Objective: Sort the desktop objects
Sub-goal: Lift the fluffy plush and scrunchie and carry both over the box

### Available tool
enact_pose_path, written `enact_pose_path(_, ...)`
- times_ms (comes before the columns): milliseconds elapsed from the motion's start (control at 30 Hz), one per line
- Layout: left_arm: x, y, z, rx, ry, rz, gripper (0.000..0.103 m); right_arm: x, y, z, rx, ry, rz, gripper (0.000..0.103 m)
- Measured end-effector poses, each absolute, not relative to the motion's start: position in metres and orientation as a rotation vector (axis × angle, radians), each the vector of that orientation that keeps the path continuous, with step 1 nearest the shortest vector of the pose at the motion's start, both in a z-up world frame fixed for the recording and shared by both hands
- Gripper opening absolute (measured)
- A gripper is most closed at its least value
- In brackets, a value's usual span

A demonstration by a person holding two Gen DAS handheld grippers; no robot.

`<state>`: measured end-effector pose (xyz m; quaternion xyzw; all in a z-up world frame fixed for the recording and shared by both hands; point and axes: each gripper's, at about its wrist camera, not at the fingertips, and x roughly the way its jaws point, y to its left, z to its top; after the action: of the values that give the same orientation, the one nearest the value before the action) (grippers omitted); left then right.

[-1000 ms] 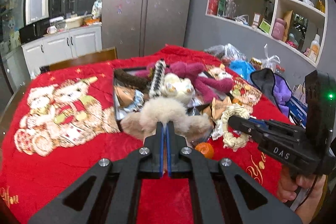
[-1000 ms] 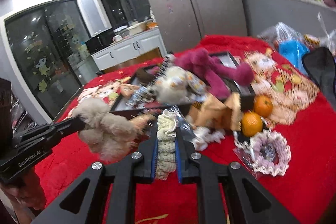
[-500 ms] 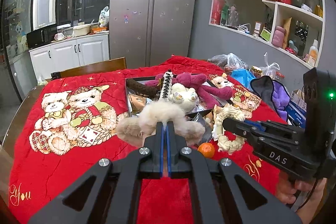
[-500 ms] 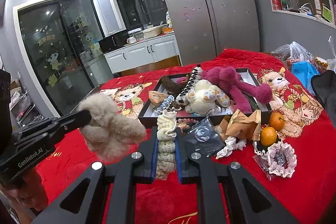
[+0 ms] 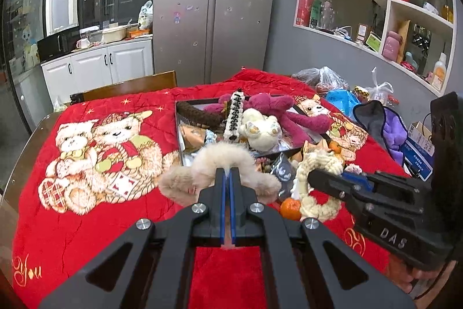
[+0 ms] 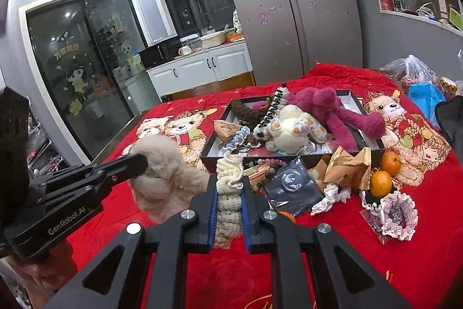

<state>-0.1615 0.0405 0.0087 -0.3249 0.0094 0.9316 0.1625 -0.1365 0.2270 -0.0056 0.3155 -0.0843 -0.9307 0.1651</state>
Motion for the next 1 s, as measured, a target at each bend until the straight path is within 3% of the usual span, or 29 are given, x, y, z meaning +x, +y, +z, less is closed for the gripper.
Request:
enact_pose_path(400,-0.235,0.057,0.037,-0.865,0.024,2.686,0.002,-0.183,0.223,0.016,0.890,-0.245,-2.682,0.014)
enact_pose_path(733,-0.339,0.076,0.024,-0.936,0.034,2.726,0.001,-0.269,0.230,0.024,0.945,-0.213,-2.706,0.014)
enact_pose_path(1000,-0.371,0.082,0.000,-0.981,0.032,2.692,0.001,-0.321,0.237,0.021,0.962,-0.183,-2.763,0.014)
